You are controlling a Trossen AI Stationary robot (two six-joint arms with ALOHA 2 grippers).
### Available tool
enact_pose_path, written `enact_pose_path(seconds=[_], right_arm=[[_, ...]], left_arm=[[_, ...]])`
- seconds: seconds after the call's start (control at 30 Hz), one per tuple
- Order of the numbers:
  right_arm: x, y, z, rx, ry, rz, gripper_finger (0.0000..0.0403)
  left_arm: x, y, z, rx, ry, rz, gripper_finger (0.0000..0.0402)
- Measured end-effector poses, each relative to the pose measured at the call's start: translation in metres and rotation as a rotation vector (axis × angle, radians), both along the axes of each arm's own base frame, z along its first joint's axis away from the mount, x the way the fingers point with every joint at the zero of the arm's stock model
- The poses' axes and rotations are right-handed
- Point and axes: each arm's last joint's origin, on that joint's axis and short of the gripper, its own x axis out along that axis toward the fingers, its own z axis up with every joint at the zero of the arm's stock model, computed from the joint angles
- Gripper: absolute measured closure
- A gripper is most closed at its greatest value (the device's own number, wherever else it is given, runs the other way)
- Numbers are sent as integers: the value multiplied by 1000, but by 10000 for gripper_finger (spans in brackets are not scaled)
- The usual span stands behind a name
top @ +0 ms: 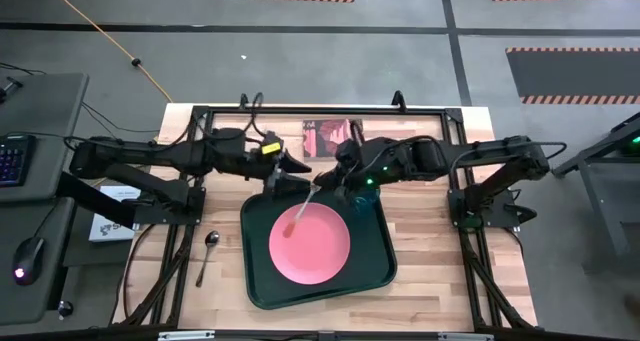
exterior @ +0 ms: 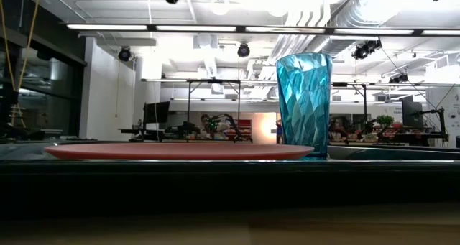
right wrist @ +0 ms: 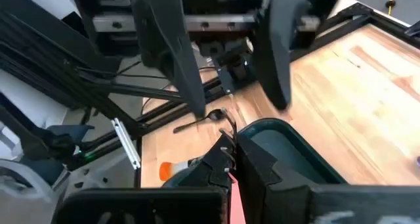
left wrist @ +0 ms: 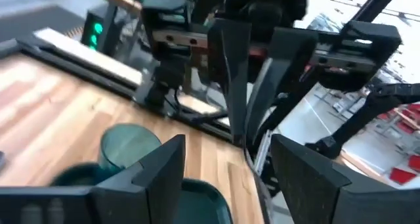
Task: Pick and place plate/cup/fork/spoon on tray
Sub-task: Put the orange fork to the left side of the pink plate on the black tray
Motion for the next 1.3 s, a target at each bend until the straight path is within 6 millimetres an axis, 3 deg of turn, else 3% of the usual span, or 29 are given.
enact_pose_path(seconds=[0.23,0.5,0.63,0.83,0.9,1.0,1.1,1.3], right_arm=[[9,4,-12,-11,41,4,403],[10,6,-9,12,10,51,403],[10,6,-8,15,9,56,403],[9,6,-9,10,11,73,402],[9,6,-9,12,16,66,400],[7,0,-7,21,15,43,378],[-10,-7,5,27,26,26,336],[-39,-19,21,-28,46,-91,250]], left_arm=[[14,-9,-12,-70,33,-120,186],[22,-9,-20,-94,67,-145,203],[22,-9,-20,-80,62,-147,251],[21,-9,-19,-73,59,-167,380],[21,-7,-20,-79,73,-158,386],[17,-1,-19,-71,89,-132,391],[4,6,-19,-49,153,-76,398],[-35,11,-12,-46,246,119,400]])
